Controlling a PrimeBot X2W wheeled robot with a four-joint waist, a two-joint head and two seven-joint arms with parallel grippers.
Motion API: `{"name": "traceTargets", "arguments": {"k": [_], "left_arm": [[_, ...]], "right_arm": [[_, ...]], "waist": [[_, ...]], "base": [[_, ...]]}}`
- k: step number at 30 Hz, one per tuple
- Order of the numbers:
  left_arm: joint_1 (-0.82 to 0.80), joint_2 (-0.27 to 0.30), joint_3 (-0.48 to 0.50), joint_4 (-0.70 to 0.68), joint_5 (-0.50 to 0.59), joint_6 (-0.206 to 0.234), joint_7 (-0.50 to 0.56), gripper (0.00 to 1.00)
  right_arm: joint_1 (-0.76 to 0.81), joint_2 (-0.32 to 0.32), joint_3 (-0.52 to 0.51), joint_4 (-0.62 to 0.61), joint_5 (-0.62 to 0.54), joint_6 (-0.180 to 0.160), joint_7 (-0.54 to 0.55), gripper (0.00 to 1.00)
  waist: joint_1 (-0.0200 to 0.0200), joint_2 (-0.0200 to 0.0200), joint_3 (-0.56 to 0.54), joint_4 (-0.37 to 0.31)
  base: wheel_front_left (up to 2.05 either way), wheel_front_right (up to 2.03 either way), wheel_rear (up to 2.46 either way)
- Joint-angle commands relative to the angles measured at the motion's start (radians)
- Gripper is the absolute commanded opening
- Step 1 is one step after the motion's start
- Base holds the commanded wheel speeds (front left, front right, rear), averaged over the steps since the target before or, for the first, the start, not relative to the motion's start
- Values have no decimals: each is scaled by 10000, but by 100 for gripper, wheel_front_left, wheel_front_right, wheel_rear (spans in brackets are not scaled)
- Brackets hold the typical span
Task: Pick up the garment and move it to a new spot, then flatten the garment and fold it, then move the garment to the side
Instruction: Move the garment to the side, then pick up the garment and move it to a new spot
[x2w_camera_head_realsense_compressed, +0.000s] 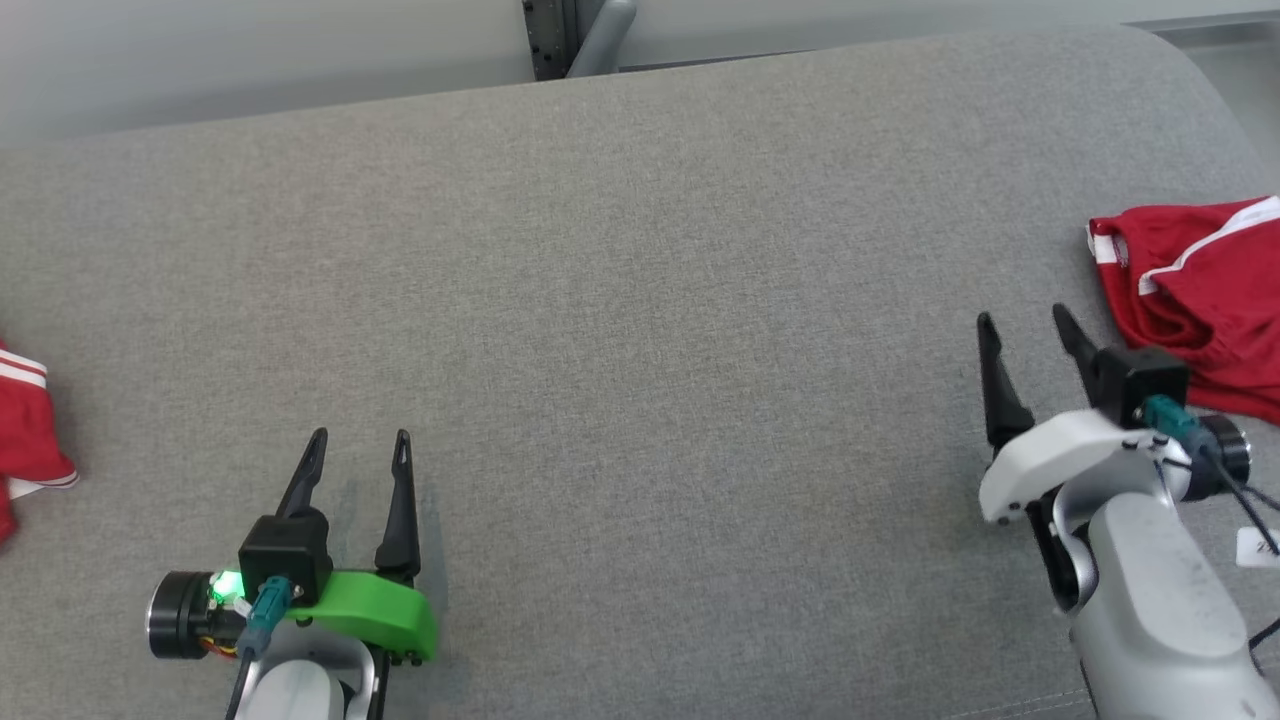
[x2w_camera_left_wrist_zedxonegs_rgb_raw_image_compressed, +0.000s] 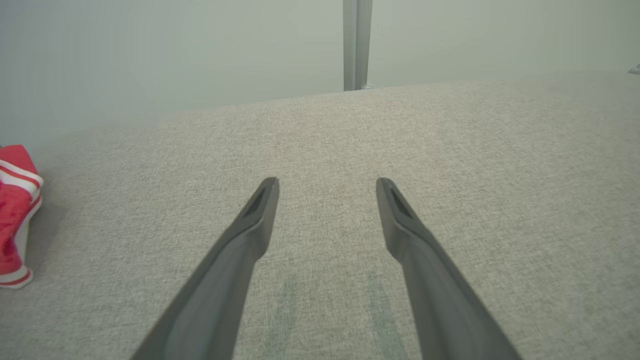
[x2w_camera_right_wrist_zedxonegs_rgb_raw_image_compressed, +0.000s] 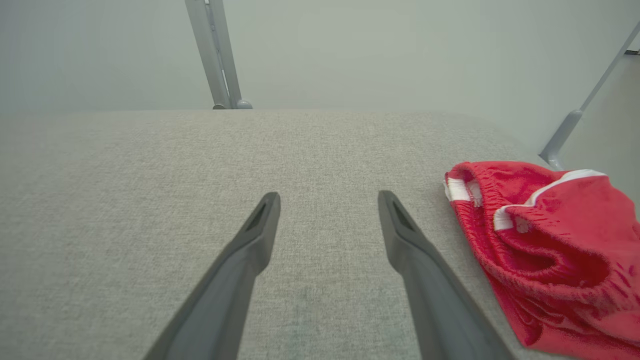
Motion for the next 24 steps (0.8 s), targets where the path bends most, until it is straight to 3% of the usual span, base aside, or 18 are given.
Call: {"name": "traceTargets", "arguments": {"k": [1, 12, 24], "left_arm": [[187, -68, 68, 23, -93, 30, -1, 100], [931, -159, 371, 257, -260, 51, -2, 100], [1547, -196, 778, 351, -349, 152, -2, 100]], "right_arm": [[415, 109, 130, 18, 125, -14, -28, 100], [1926, 631, 589, -681, 478, -14, -28, 100], [2708, 762, 887, -1653, 581, -14, -28, 100]], "waist": [[0, 21, -482, 309], [0, 21, -1501, 610], [0, 21, -2189, 503]], "base": [[0, 0, 0], [0, 0, 0], [0, 0, 0]]}}
